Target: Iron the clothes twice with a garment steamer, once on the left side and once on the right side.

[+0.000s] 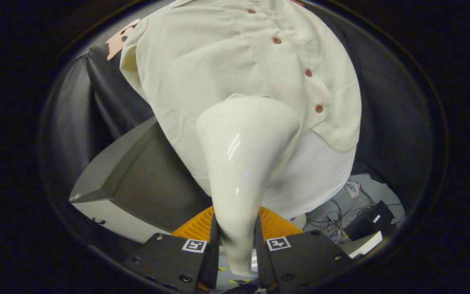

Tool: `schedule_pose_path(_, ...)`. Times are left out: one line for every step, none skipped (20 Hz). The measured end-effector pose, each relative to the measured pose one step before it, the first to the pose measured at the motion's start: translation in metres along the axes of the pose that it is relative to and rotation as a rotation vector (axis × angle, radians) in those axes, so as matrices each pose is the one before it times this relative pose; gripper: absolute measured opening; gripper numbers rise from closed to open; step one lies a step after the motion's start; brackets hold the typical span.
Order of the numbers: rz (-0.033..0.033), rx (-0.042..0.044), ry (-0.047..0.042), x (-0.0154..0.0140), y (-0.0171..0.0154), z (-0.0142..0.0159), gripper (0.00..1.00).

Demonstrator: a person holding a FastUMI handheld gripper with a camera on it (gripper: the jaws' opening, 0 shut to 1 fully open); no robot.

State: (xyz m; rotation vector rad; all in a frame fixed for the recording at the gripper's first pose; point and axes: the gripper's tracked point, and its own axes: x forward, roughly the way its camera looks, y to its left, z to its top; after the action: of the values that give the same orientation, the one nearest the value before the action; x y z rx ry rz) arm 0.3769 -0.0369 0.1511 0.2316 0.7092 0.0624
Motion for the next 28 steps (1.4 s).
schedule_pose_path(-0.00595,-0.00790,-0.01755,-0.01186,0.00178,0.01431,0.39)
schedule_pose_path(-0.00291,-0.00491,-0.01666,-0.01443,0.00335,0.02543,0.39)
schedule_pose_path(-0.00100,-0.00318,-0.01805,0.00104,0.00335,-0.03061,0.39)
schedule_pose_path(-0.00393,-0.00378,-0.01422,-0.00980,0.00233,0.00993,0.39)
schedule_pose_path(-0.00755,-0.01144,-0.02039,-0.00675,-0.00014,0.00744,0.39)
schedule_pose_path(-0.01093,-0.00770,-0.02193,-0.00622,0.00025,0.01778,0.39)
schedule_pose_path(-0.00864,-0.00868,-0.01645,-0.00444,-0.00101,0.01517,0.38)
schedule_pose_path(-0.01113,-0.00609,-0.02409,-0.00331,-0.00227,0.01581,0.39)
schedule_pose_path(-0.00857,-0.00878,-0.01447,-0.00712,-0.00509,0.02006,0.39)
schedule_pose_path(-0.00928,-0.00351,-0.01575,-0.00166,-0.00244,0.01470,0.38)
schedule_pose_path(-0.01114,-0.00267,-0.01103,-0.00125,-0.00342,0.01616,0.39)
schedule_pose_path(-0.01083,0.00002,-0.01564,-0.00021,-0.00406,0.01495,0.38)
schedule_pose_path(-0.00615,-0.00215,-0.01301,0.00214,-0.00318,0.01378,0.38)
schedule_pose_path(-0.00562,0.00345,-0.01193,0.00335,-0.00314,0.01526,0.38)
schedule_pose_path(-0.01090,-0.00048,-0.01128,0.00607,-0.00579,0.01407,0.38)
schedule_pose_path(-0.00726,0.00555,-0.00258,0.00477,-0.00596,0.01178,0.38)
schedule_pose_path(-0.00877,0.00412,0.00786,0.00524,-0.00689,0.00786,0.38)
schedule_pose_path(-0.01435,-0.00189,-0.00151,0.00520,-0.00997,0.00772,0.38)
schedule_pose_path(-0.00968,0.00853,-0.00780,0.00685,-0.00845,0.00976,0.38)
schedule_pose_path(-0.00153,0.00946,-0.00837,0.00407,-0.00798,0.00747,0.39)
schedule_pose_path(-0.00158,0.00997,-0.00626,0.00473,-0.00742,0.00874,0.38)
schedule_pose_path(-0.00506,0.01447,-0.01323,0.00515,-0.00699,0.00932,0.38)
schedule_pose_path(-0.00161,0.01222,-0.01298,0.00453,-0.00652,0.00803,0.38)
schedule_pose_path(0.00450,0.01669,-0.01037,0.00449,-0.00429,0.00484,0.38)
schedule_pose_path(0.00394,0.02383,-0.01499,0.00360,-0.00488,0.00335,0.38)
schedule_pose_path(0.00266,0.01444,0.01063,0.00610,-0.00354,-0.00190,0.38)
schedule_pose_path(0.00697,0.00607,-0.00206,0.00281,-0.00213,-0.00184,0.38)
schedule_pose_path(0.00762,-0.00811,0.00856,0.00469,-0.00055,-0.00429,0.38)
